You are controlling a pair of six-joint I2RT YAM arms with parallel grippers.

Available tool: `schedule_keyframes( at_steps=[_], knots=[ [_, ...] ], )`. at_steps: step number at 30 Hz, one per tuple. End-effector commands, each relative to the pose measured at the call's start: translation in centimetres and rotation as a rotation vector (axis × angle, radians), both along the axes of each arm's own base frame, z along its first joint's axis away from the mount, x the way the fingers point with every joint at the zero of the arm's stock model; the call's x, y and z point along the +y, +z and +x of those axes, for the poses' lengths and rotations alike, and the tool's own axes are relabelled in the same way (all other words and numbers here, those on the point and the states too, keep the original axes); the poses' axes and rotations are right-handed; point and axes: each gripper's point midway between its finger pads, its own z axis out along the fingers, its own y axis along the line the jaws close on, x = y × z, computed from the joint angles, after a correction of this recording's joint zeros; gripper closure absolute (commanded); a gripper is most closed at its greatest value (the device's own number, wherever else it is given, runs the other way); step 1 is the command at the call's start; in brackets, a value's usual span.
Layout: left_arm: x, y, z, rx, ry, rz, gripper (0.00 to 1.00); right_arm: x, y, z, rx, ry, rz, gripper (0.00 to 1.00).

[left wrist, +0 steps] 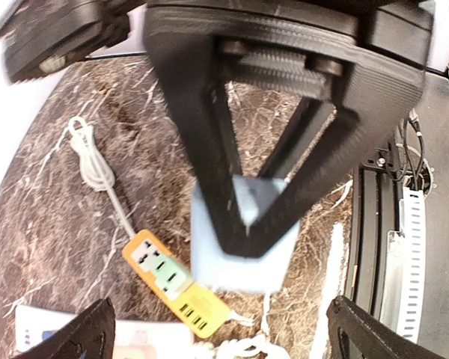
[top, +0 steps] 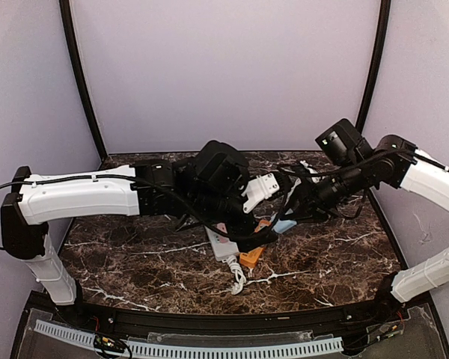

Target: Insert the plug

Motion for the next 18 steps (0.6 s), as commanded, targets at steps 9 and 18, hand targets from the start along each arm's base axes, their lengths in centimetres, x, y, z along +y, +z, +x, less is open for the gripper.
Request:
schedule_keyframes(
  at_steps=[9, 18],
  knots=[
    [8.5, 7.1, 4.1, -0.094, 0.261, -0.135, 0.01, -1.3, -1.8, 4.4, -0.053, -0.147, -0.175, 1.00],
    [13.3, 9.2, 4.6, -0.175, 0.353, -0.109, 0.01, -1.3, -3.3, 7.4, -0.048, -0.265, -0.286, 1.00]
  ],
)
